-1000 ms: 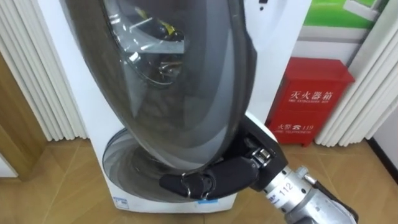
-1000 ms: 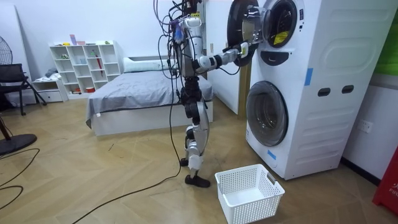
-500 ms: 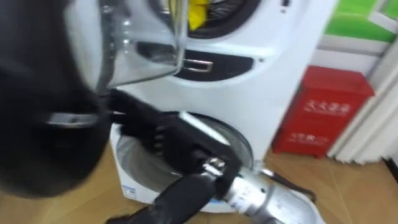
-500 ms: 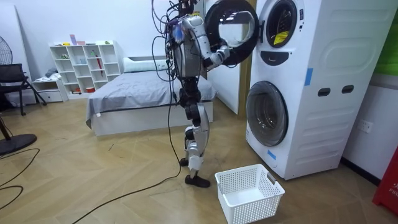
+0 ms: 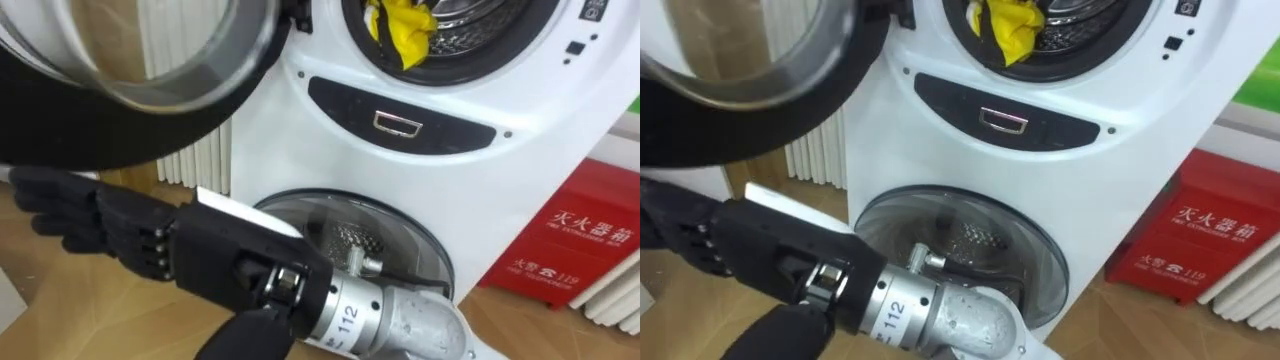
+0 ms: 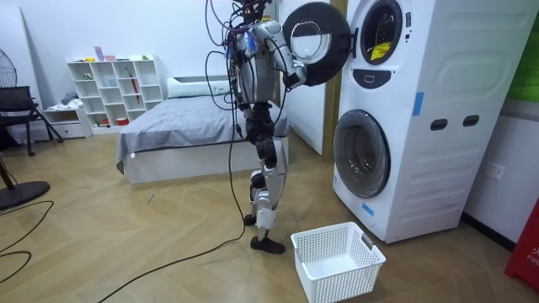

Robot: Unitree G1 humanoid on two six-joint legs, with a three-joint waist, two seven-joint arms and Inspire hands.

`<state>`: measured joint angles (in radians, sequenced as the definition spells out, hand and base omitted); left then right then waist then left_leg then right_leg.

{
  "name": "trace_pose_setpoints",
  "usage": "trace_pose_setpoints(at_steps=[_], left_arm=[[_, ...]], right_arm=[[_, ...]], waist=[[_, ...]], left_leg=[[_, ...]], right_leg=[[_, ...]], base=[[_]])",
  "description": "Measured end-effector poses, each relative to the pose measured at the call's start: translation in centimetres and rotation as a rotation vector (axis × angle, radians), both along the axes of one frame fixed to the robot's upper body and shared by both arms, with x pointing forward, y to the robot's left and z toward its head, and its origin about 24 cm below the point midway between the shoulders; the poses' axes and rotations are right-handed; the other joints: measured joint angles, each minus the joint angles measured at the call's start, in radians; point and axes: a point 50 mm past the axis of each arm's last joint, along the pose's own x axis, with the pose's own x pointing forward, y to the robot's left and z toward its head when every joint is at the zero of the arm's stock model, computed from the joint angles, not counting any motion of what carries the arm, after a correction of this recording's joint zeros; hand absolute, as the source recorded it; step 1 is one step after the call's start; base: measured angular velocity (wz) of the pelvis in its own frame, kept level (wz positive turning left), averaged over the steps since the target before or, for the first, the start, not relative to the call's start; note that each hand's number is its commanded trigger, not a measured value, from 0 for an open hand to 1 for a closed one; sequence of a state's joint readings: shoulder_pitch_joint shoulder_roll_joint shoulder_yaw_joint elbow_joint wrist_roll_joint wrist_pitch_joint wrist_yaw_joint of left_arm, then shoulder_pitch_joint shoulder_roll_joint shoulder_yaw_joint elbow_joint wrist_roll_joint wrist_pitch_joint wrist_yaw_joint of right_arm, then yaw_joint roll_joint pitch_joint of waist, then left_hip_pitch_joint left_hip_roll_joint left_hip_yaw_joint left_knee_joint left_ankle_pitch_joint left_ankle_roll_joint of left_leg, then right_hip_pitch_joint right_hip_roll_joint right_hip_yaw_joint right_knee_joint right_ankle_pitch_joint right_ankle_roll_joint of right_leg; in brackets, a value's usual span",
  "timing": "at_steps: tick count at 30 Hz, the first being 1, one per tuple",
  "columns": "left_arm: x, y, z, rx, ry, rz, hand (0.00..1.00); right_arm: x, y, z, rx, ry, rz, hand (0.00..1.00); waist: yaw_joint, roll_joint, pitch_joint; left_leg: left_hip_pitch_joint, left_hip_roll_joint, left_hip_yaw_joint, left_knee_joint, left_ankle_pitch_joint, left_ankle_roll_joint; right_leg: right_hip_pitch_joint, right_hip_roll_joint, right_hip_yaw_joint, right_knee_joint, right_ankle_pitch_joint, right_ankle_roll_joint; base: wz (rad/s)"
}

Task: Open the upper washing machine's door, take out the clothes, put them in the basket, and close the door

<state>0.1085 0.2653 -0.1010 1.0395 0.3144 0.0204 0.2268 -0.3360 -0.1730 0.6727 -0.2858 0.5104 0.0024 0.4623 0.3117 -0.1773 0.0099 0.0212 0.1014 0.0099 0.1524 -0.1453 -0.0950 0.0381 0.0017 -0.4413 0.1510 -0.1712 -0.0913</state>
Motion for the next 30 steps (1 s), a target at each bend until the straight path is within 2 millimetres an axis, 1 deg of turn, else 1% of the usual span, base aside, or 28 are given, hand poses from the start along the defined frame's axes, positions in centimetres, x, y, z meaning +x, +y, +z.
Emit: trace_pose_setpoints(at_steps=[5, 8, 10, 12, 14, 16, 17, 18, 22, 23, 24, 26, 28, 30], left_arm=[[-0.1, 0.0, 0.0, -0.004, -0.001, 0.000, 0.00], [-0.1, 0.0, 0.0, -0.002, -0.003, 0.009, 0.00], [-0.1, 0.0, 0.0, -0.001, -0.004, 0.009, 0.00], [0.0, 0.0, 0.0, -0.003, -0.009, 0.007, 0.00], [0.1, -0.1, 0.0, -0.007, -0.017, 0.002, 0.00], [0.1, -0.2, 0.0, -0.009, -0.017, 0.002, 0.00], [0.0, -0.4, -0.1, -0.014, -0.016, 0.003, 0.00], [-0.1, -0.5, -0.2, -0.018, -0.013, 0.005, 0.00], [0.0, -0.6, -0.2, -0.020, -0.017, 0.004, 0.00], [0.0, -0.6, -0.2, -0.020, -0.018, 0.003, 0.00], [-0.1, -0.6, -0.2, -0.021, -0.014, 0.004, 0.00], [-0.2, -0.5, -0.2, -0.020, -0.008, 0.007, 0.00], [-0.4, -0.5, -0.3, -0.018, 0.001, 0.008, 0.00], [-0.5, -0.5, -0.4, -0.018, 0.008, 0.010, 0.00]], right_arm=[[-0.3, 0.1, -0.4, -0.013, 0.004, 0.016, 0.00], [-0.4, -0.3, -1.2, -0.030, 0.033, 0.008, 0.00], [-0.4, -0.6, -1.6, -0.047, 0.040, 0.002, 0.00], [-0.2, -1.2, -1.9, -0.077, 0.038, -0.008, 0.00], [-0.2, -1.4, -2.1, -0.097, 0.029, -0.014, 0.00], [-0.1, -1.6, -2.3, -0.118, 0.017, -0.023, 0.00], [-0.2, -1.8, -2.5, -0.129, 0.016, -0.031, 0.00], [-0.2, -1.9, -2.7, -0.138, 0.017, -0.034, 0.00], [0.1, -2.5, -2.7, -0.135, 0.022, -0.063, 0.00], [0.3, -2.8, -2.6, -0.135, 0.017, -0.080, 0.00], [0.5, -3.0, -2.6, -0.137, 0.013, -0.095, 0.00], [0.7, -3.4, -2.6, -0.136, 0.016, -0.115, 0.00], [0.7, -3.5, -2.8, -0.140, 0.025, -0.127, 0.00], [0.5, -3.9, -3.3, -0.154, 0.041, -0.139, 0.00]], waist=[[-0.007, 0.003, 0.0019], [-0.006, 0.005, 0.0034], [-0.006, 0.007, 0.0053], [-0.008, 0.017, 0.0126], [-0.015, 0.027, 0.0177], [-0.016, 0.033, 0.0160], [-0.021, 0.040, 0.0160], [-0.029, 0.047, 0.0132], [-0.044, 0.058, 0.0104], [-0.050, 0.062, 0.0103], [-0.059, 0.068, 0.0099], [-0.060, 0.073, 0.0073], [-0.063, 0.074, 0.0058], [-0.067, 0.078, 0.0080]], left_leg=[[0.009, -0.003, 0.004, -0.001, 0.000, 0.000], [0.016, -0.005, 0.016, -0.001, 0.000, 0.000], [0.016, -0.005, 0.016, 0.000, 0.000, 0.000], [0.015, -0.006, 0.016, 0.001, -0.003, 0.003], [0.006, -0.006, 0.015, 0.005, -0.005, 0.003], [-0.001, -0.006, 0.022, 0.005, -0.006, 0.003], [-0.001, -0.006, 0.022, 0.006, -0.007, 0.004], [-0.001, -0.008, 0.022, 0.006, -0.008, 0.005], [0.001, -0.010, 0.021, 0.007, -0.008, 0.005], [0.004, -0.010, 0.020, 0.007, -0.008, 0.005], [0.009, -0.010, 0.020, 0.005, -0.008, 0.005], [0.022, -0.010, 0.021, -0.005, -0.008, 0.005], [0.025, -0.010, 0.022, -0.009, -0.008, 0.005], [0.028, -0.010, 0.027, -0.008, -0.008, 0.005]], right_leg=[[0.009, -0.002, 0.004, -0.005, -0.002, 0.003], [0.016, -0.003, 0.013, -0.011, -0.003, 0.005], [0.016, -0.003, 0.016, -0.013, -0.002, 0.006], [0.014, -0.003, 0.019, -0.013, -0.002, 0.007], [0.009, -0.003, 0.020, -0.014, -0.003, 0.008], [-0.003, -0.003, 0.028, -0.012, -0.003, 0.009], [-0.004, -0.003, 0.028, -0.013, -0.002, 0.010], [-0.004, -0.005, 0.028, -0.013, -0.001, 0.011], [-0.002, -0.008, 0.033, -0.009, -0.001, 0.011], [-0.002, -0.009, 0.039, -0.004, -0.001, 0.011], [-0.001, -0.009, 0.059, 0.002, -0.001, 0.011], [0.001, -0.007, 0.082, 0.002, 0.000, 0.012], [0.002, -0.007, 0.086, 0.003, 0.000, 0.013], [0.006, -0.006, 0.089, 0.003, 0.001, 0.015]], base=[[0.00], [-0.07], [-0.07], [-0.04], [0.00], [-0.07], [-0.03], [0.00], [0.00], [0.00], [0.00], [-0.07], [-0.08], [0.00]])
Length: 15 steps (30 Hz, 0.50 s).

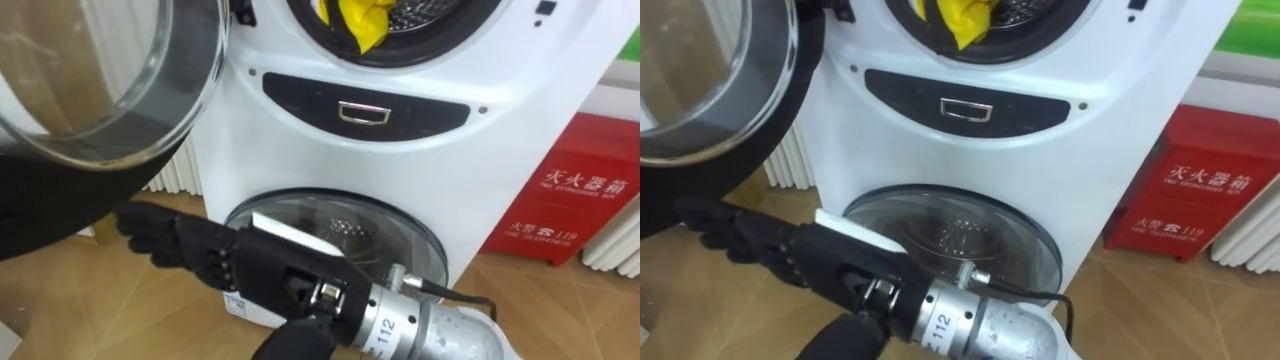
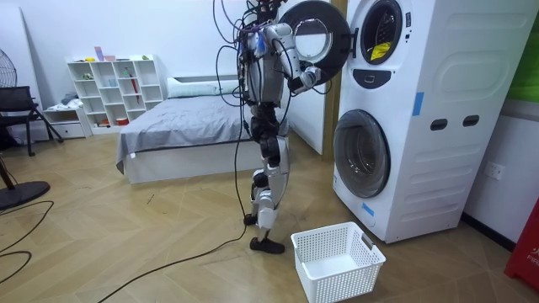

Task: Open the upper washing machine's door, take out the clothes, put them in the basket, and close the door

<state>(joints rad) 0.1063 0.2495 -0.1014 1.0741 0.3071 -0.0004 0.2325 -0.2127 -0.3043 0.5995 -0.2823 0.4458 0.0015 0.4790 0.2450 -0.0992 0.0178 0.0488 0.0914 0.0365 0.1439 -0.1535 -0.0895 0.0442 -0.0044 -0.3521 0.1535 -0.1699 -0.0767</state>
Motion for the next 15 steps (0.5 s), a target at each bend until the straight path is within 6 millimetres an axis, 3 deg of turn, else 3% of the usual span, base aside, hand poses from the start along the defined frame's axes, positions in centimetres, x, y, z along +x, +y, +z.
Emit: trace_pose_setpoints(at_steps=[7, 12, 15], left_arm=[[-0.4, -0.1, -0.2, 0.000, 0.019, 0.006, 0.00], [-0.5, -0.7, -0.3, -0.017, 0.019, 0.012, 0.00], [-0.6, -0.6, -0.3, -0.014, 0.019, 0.016, 0.00]], right_arm=[[-0.2, -0.8, -1.0, -0.035, 0.022, -0.040, 0.00], [0.0, -1.8, -1.5, -0.053, 0.027, -0.124, 0.00], [0.3, -2.3, -1.3, -0.059, 0.009, -0.168, 0.00]], waist=[[-0.020, 0.004, -0.0011], [-0.030, 0.025, -0.0208], [-0.050, 0.027, -0.0218]], left_leg=[[0.008, 0.000, 0.009, 0.005, -0.004, 0.006], [0.016, -0.001, 0.020, 0.005, -0.011, 0.018], [0.015, -0.001, 0.022, 0.005, -0.011, 0.018]], right_leg=[[0.005, 0.002, 0.021, 0.002, 0.001, 0.002], [0.007, 0.003, 0.034, 0.001, 0.010, 0.009], [0.007, 0.002, 0.035, 0.000, 0.015, 0.010]], base=[[-0.02], [-0.05], [0.00]])
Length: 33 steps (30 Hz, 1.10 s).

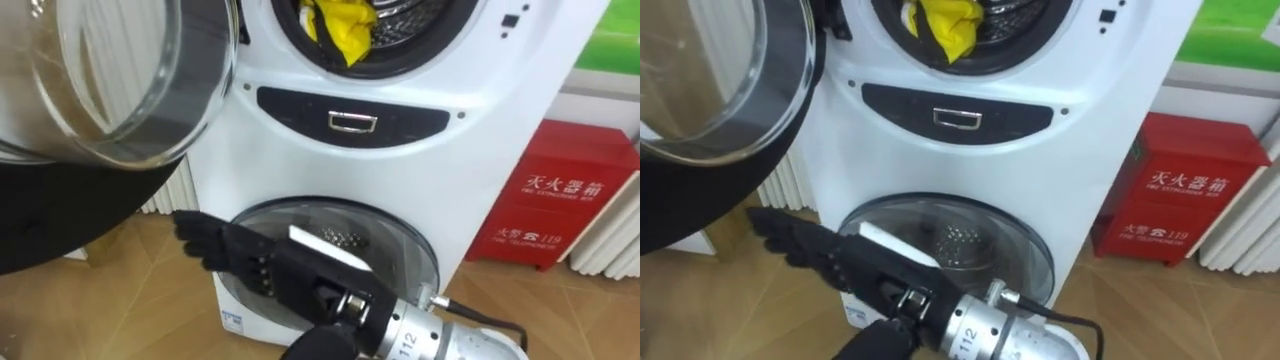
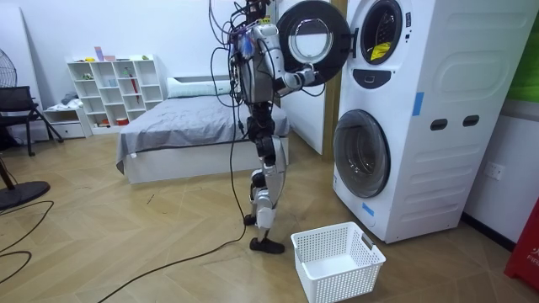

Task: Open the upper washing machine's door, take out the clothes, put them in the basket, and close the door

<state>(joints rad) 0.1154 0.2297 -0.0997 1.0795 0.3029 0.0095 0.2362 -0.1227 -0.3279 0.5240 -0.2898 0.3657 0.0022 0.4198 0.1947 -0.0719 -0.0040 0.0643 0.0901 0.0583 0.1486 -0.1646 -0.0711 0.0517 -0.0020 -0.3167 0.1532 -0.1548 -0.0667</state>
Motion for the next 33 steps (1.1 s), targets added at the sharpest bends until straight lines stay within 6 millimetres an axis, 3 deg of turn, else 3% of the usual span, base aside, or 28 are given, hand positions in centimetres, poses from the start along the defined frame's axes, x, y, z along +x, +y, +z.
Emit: trace_pose_setpoints(at_steps=[12, 21, 26, 33], left_arm=[[-0.3, 0.0, 0.0, 0.008, -0.020, 0.030, 0.00], [-0.2, -0.1, 0.0, 0.002, -0.034, 0.054, 0.00], [-0.1, -0.2, 0.0, 0.002, -0.039, 0.055, 0.00], [-0.4, -0.5, -0.1, -0.003, -0.023, 0.059, 0.00]], right_arm=[[2.6, -4.2, 2.3, -0.028, -0.155, -0.342, 0.00], [3.5, -6.1, 3.4, 0.004, -0.202, -0.508, 0.00], [3.9, -6.4, 4.1, 0.039, -0.218, -0.561, 0.00], [5.1, -5.6, 7.0, 0.176, -0.276, -0.599, 0.00]], waist=[[-0.042, 0.002, 0.0020], [-0.057, 0.008, 0.0064], [-0.055, 0.009, 0.0075], [-0.051, 0.006, 0.0108]], left_leg=[[0.018, 0.000, 0.024, -0.005, 0.000, 0.000], [0.018, 0.000, 0.024, -0.014, 0.000, 0.000], [0.018, -0.001, 0.023, -0.015, 0.000, 0.000], [0.019, -0.001, 0.008, -0.017, 0.000, 0.000]], right_leg=[[0.009, 0.002, 0.022, -0.008, 0.003, 0.001], [0.014, 0.003, 0.017, -0.018, 0.003, 0.001], [0.014, 0.002, 0.017, -0.018, 0.003, 0.002], [0.019, 0.002, 0.009, -0.018, 0.002, 0.003]], base=[[-0.05], [0.01], [0.01], [0.04]])
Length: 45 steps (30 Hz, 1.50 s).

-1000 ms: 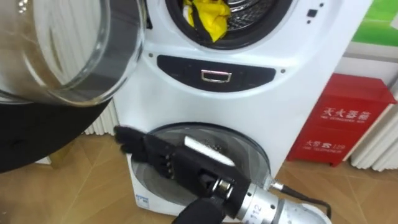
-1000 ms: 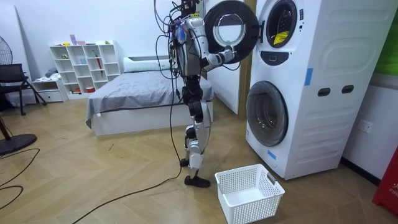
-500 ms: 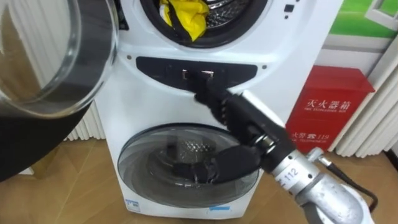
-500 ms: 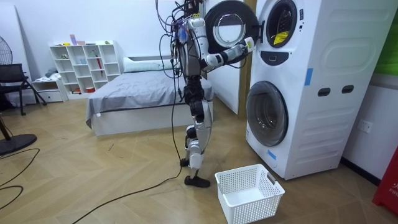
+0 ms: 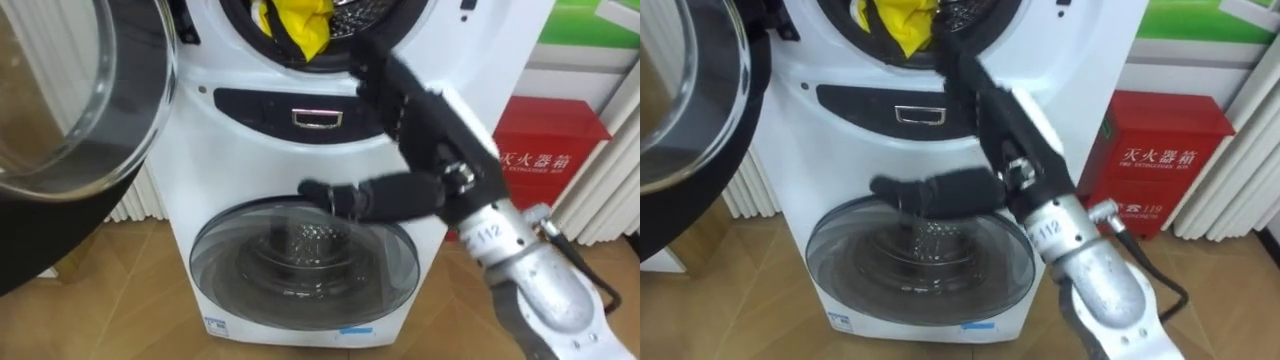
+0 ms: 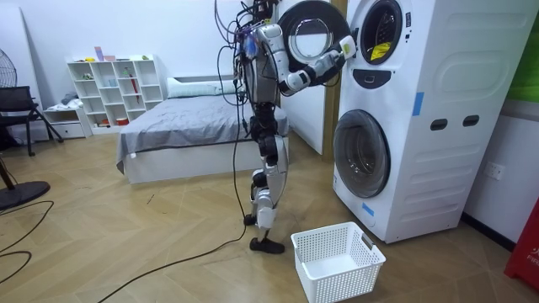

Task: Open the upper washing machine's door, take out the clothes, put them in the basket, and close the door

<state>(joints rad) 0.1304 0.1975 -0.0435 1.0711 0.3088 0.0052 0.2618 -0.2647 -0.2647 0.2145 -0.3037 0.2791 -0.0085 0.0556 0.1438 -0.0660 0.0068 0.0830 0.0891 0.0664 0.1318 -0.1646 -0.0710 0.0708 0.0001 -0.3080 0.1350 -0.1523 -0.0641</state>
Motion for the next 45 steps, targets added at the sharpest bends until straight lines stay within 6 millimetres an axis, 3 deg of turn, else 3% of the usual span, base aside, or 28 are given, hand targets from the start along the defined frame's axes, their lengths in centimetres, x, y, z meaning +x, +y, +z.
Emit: trace_pose_setpoints(at_steps=[2, 5, 10, 14, 18, 19, 21, 22, 23, 24, 25, 26, 27, 31, 32, 34, 36, 38, 40, 41, 42, 43, 45], left_arm=[[-0.5, 0.1, -0.1, 0.006, 0.023, 0.006, 0.00], [-1.2, 0.2, -0.2, 0.021, 0.055, 0.014, 0.00], [-1.9, 0.1, -0.4, 0.023, 0.089, 0.026, 0.00], [-2.2, 0.3, -0.4, 0.025, 0.095, 0.042, 0.00], [-3.1, 0.3, -0.6, 0.014, 0.130, 0.062, 0.00], [-3.2, 0.2, -0.6, 0.011, 0.135, 0.063, 0.00], [-3.0, 0.1, -0.6, 0.003, 0.137, 0.058, 0.00], [-3.0, 0.1, -0.6, 0.004, 0.138, 0.059, 0.00], [-3.2, 0.2, -0.6, 0.007, 0.142, 0.062, 0.00], [-3.8, 0.4, -0.6, 0.013, 0.151, 0.075, 0.00], [-4.1, 0.6, -0.6, 0.015, 0.155, 0.085, 0.00], [-4.3, 0.7, -0.6, 0.017, 0.159, 0.093, 0.00], [-3.9, 0.7, -0.5, 0.011, 0.146, 0.093, 0.00], [-3.0, 0.8, -0.5, -0.006, 0.131, 0.107, 0.00], [-2.8, 1.0, -0.4, -0.003, 0.121, 0.110, 0.00], [-2.2, 1.1, -0.2, 0.002, 0.105, 0.102, 0.00], [-1.2, 1.1, -0.1, 0.002, 0.088, 0.102, 0.00], [-0.1, 1.0, 0.0, -0.008, 0.064, 0.121, 0.00], [1.0, 1.0, 0.2, -0.010, 0.033, 0.117, 0.00], [1.5, 1.1, 0.3, -0.006, 0.022, 0.113, 0.00], [2.3, 1.0, 0.5, -0.002, 0.006, 0.101, 0.00], [2.6, 1.0, 0.6, 0.001, -0.004, 0.095, 0.00], [3.7, 1.1, 0.9, 0.008, -0.029, 0.078, 0.00]], right_arm=[[0.2, 0.3, 0.4, 0.041, 0.001, 0.022, 0.00], [1.2, 0.4, 0.4, 0.077, 0.029, 0.025, 0.00], [1.8, 0.5, 0.0, 0.083, 0.054, -0.004, 0.00], [2.3, 0.3, -0.9, 0.081, 0.094, -0.021, 0.00], [2.5, 0.4, -1.1, 0.126, 0.105, -0.050, 0.00], [2.6, 0.4, -1.0, 0.136, 0.103, -0.055, 0.00], [3.1, 0.6, -0.4, 0.150, 0.089, -0.071, 0.00], [3.3, 0.7, -0.3, 0.153, 0.087, -0.074, 0.00], [3.5, 0.7, -0.1, 0.152, 0.083, -0.080, 0.00], [3.6, 0.7, 0.0, 0.162, 0.086, -0.082, 0.00], [3.6, 0.7, 0.1, 0.168, 0.084, -0.078, 0.00], [3.7, 0.6, 0.5, 0.181, 0.077, -0.080, 0.00], [3.8, 0.5, 0.9, 0.178, 0.066, -0.091, 0.00], [3.8, 0.4, 1.5, 0.181, 0.043, -0.106, 0.00], [3.9, 0.2, 1.5, 0.176, 0.041, -0.118, 0.00], [3.9, -0.4, 1.7, 0.180, 0.036, -0.136, 0.00], [4.0, -0.8, 1.7, 0.180, 0.034, -0.166, 0.00], [4.0, -0.9, 1.7, 0.167, 0.028, -0.183, 0.00], [3.9, -1.3, 1.8, 0.157, 0.019, -0.200, 0.00], [3.9, -1.2, 1.8, 0.163, 0.013, -0.195, 0.00], [3.9, -1.4, 1.9, 0.167, 0.012, -0.206, 0.00], [4.0, -1.5, 1.8, 0.169, 0.016, -0.211, 0.00], [4.1, -1.5, 1.7, 0.153, 0.025, -0.205, 0.00]], waist=[[0.002, -0.002, 0.0017], [0.009, -0.005, 0.0121], [0.042, -0.010, 0.0116], [0.067, -0.005, 0.0148], [0.085, 0.015, 0.0172], [0.084, 0.015, 0.0155], [0.084, 0.006, 0.0123], [0.086, 0.004, 0.0115], [0.094, 0.000, 0.0113], [0.113, -0.008, 0.0011], [0.113, -0.012, -0.0017], [0.107, -0.027, -0.0099], [0.094, -0.044, -0.0108], [0.078, -0.043, -0.0060], [0.074, -0.037, -0.0021], [0.057, -0.034, -0.0024], [0.050, -0.044, 0.0044], [0.025, -0.045, 0.0052], [0.017, -0.045, 0.0060], [0.013, -0.043, 0.0069], [0.012, -0.032, 0.0124], [0.014, -0.024, 0.0143], [0.015, -0.013, 0.0138]], left_leg=[[0.001, 0.000, -0.012, 0.001, 0.000, 0.000], [0.014, -0.001, -0.012, 0.006, -0.002, 0.002], [-0.013, 0.004, -0.016, 0.076, -0.024, 0.001], [-0.092, 0.011, -0.031, 0.290, -0.068, -0.005], [-0.182, 0.034, -0.049, 0.503, -0.069, -0.004], [-0.197, 0.033, -0.053, 0.515, -0.069, -0.004], [-0.265, 0.003, -0.059, 0.419, -0.071, -0.002], [-0.285, -0.004, -0.050, 0.377, -0.065, -0.008], [-0.311, -0.022, -0.039, 0.277, -0.015, 0.006], [-0.321, -0.034, -0.038, 0.203, 0.066, 0.014], [-0.320, -0.034, -0.035, 0.179, 0.102, 0.020], [-0.312, -0.038, -0.023, 0.151, 0.157, 0.032], [-0.305, -0.052, -0.020, 0.148, 0.158, 0.045], [-0.305, -0.088, -0.015, 0.198, 0.121, 0.065], [-0.304, -0.103, -0.012, 0.215, 0.102, 0.071], [-0.297, -0.121, 0.005, 0.212, 0.076, 0.085], [-0.282, -0.149, 0.018, 0.214, 0.062, 0.106], [-0.273, -0.168, 0.028, 0.232, 0.041, 0.131], [-0.236, -0.179, 0.060, 0.217, 0.020, 0.151], [-0.204, -0.186, 0.067, 0.202, 0.004, 0.162], [-0.173, -0.187, 0.053, 0.198, -0.022, 0.167], [-0.162, -0.187, 0.041, 0.194, -0.032, 0.168], [-0.134, -0.169, 0.024, 0.172, -0.040, 0.173]], right_leg=[[0.004, 0.000, -0.003, 0.000, 0.000, 0.000], [0.021, -0.001, -0.003, 0.000, -0.008, 0.002], [0.014, 0.001, -0.002, 0.022, -0.020, -0.003], [-0.005, -0.010, 0.019, 0.124, -0.081, -0.013], [0.008, 0.002, 0.022, 0.165, -0.118, -0.034], [0.009, 0.002, 0.021, 0.167, -0.123, -0.036], [0.008, -0.005, 0.020, 0.178, -0.147, -0.044], [0.010, -0.008, 0.019, 0.178, -0.150, -0.042], [0.015, -0.012, 0.019, 0.179, -0.154, -0.031], [0.023, -0.021, 0.020, 0.172, -0.162, -0.026], [0.034, -0.021, 0.020, 0.163, -0.163, -0.023], [0.050, -0.020, 0.018, 0.148, -0.166, -0.014], [0.056, -0.029, 0.016, 0.128, -0.165, -0.004], [0.093, -0.062, 0.039, 0.106, -0.156, 0.015], [0.106, -0.077, 0.056, 0.109, -0.163, 0.028], [0.104, -0.099, 0.061, 0.130, -0.180, 0.057], [0.085, -0.138, 0.086, 0.197, -0.194, 0.083], [0.066, -0.161, 0.085, 0.291, -0.196, 0.087], [0.017, -0.193, 0.094, 0.438, -0.179, 0.114], [-0.005, -0.205, 0.116, 0.528, -0.149, 0.133], [-0.028, -0.202, 0.122, 0.602, -0.106, 0.135], [-0.040, -0.198, 0.129, 0.628, -0.102, 0.134], [-0.111, -0.155, 0.159, 0.623, -0.172, 0.107]], base=[[0.09], [0.09], [0.03], [0.00], [-0.02], [0.20], [0.07], [-0.07], [-0.27], [-0.27], [-0.12], [0.21], [0.23], [0.06], [0.03], [0.10], [0.02], [0.27], [0.24], [0.06], [0.09], [0.11], [0.12]])
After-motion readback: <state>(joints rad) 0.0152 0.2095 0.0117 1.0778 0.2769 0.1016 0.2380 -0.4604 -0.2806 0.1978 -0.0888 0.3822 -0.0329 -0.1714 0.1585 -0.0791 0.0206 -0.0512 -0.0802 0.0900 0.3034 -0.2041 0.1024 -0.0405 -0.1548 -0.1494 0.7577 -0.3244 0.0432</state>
